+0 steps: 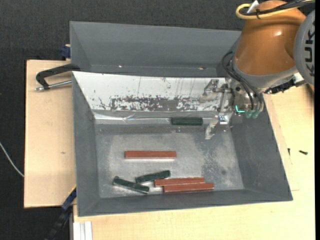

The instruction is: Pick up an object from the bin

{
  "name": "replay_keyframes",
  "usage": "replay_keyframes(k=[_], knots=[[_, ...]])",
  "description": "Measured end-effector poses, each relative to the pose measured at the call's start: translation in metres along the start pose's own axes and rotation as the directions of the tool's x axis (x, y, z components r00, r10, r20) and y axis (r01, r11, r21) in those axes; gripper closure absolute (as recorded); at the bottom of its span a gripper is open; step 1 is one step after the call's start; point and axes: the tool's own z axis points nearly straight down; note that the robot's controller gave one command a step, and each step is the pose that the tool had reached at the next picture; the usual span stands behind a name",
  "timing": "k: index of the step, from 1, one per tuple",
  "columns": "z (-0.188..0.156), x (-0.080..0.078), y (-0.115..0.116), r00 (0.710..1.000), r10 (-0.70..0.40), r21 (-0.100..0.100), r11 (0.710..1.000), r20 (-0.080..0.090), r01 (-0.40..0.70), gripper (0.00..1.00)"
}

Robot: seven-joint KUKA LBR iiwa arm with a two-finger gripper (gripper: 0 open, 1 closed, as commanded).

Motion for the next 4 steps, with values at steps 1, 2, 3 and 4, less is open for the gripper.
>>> replay_keyframes(k=[1, 2, 3, 4], knots=[[0.052, 0.025, 0.023, 1.000, 0.001, 0.000, 1.000, 0.005, -0.001, 0.00], [0.111, 0.027, 0.042, 0.994, -0.105, 0.000, 0.994, 0.003, 0.105, 0.00], [0.173, 0.009, 0.055, 0.991, -0.131, -0.001, 0.991, -0.008, 0.131, 1.00], [0.173, 0.009, 0.055, 0.991, -0.130, -0.001, 0.991, -0.008, 0.130, 1.00]])
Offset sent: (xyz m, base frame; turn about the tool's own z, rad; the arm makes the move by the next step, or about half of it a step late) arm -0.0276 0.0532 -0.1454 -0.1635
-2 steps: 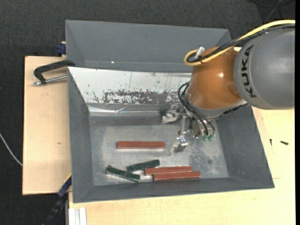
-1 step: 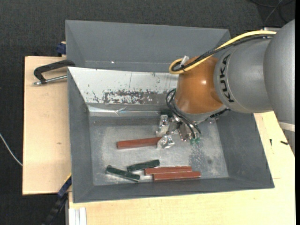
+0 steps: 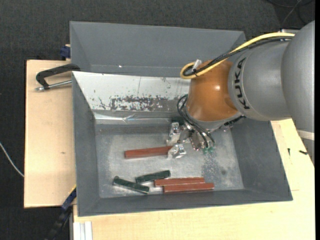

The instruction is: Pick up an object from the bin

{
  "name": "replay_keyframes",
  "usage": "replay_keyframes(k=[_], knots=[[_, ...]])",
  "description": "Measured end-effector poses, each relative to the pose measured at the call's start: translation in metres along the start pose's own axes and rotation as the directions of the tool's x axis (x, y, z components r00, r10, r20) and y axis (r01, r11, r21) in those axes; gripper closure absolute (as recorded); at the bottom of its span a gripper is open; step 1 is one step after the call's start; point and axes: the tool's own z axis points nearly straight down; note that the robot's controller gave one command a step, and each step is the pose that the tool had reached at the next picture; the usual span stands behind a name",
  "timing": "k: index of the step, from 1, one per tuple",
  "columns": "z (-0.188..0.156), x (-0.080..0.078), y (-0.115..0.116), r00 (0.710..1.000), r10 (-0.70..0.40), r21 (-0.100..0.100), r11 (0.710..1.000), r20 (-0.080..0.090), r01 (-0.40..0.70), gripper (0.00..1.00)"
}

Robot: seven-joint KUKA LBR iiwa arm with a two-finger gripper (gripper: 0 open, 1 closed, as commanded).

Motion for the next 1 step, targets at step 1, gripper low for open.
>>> replay_keyframes(k=[1], knots=[[-0.1645, -0.0040, -0.0102, 1.000, -0.005, 0.002, 1.000, 0.018, 0.005, 1.00]])
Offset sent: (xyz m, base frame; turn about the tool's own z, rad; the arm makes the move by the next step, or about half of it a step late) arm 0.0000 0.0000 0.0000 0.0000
